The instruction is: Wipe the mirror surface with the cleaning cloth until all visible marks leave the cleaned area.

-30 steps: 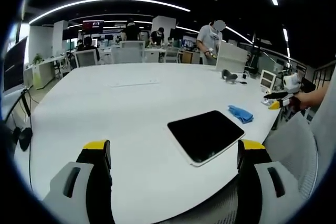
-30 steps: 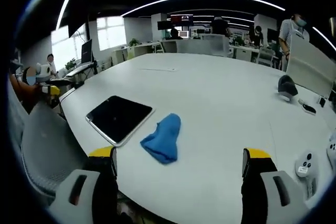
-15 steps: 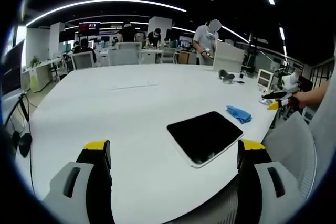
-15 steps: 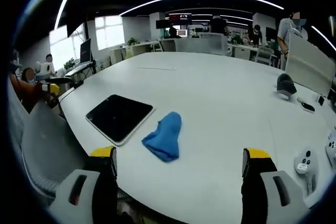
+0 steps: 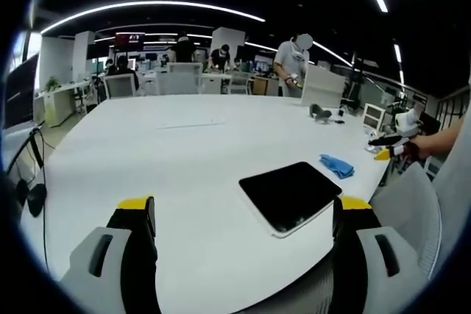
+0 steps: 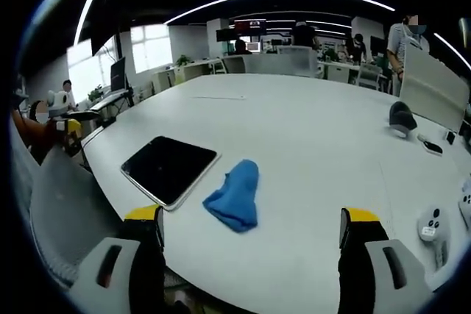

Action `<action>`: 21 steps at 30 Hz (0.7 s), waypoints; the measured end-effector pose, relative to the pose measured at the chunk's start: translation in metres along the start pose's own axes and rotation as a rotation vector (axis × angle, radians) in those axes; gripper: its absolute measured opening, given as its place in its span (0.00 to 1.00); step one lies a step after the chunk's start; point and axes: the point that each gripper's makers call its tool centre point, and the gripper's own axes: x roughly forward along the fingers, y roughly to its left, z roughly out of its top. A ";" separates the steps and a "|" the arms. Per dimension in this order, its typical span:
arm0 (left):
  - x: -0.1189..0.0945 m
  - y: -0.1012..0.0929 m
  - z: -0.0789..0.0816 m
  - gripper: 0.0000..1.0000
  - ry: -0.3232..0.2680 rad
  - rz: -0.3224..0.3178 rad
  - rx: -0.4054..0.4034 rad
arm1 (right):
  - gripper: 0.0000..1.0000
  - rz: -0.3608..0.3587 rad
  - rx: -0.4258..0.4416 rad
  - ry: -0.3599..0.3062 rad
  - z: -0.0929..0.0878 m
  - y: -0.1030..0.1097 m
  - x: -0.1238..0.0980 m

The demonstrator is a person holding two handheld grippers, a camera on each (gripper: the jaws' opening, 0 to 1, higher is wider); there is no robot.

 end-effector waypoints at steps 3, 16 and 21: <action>-0.002 0.001 0.001 0.99 -0.005 0.003 -0.005 | 0.98 -0.002 0.006 0.001 0.000 0.002 0.002; -0.006 0.009 0.004 0.99 -0.011 0.005 -0.006 | 0.98 -0.006 0.016 -0.001 0.001 0.007 0.007; -0.003 0.010 0.007 0.99 -0.014 0.006 -0.001 | 0.99 -0.014 0.034 0.000 -0.002 0.006 0.006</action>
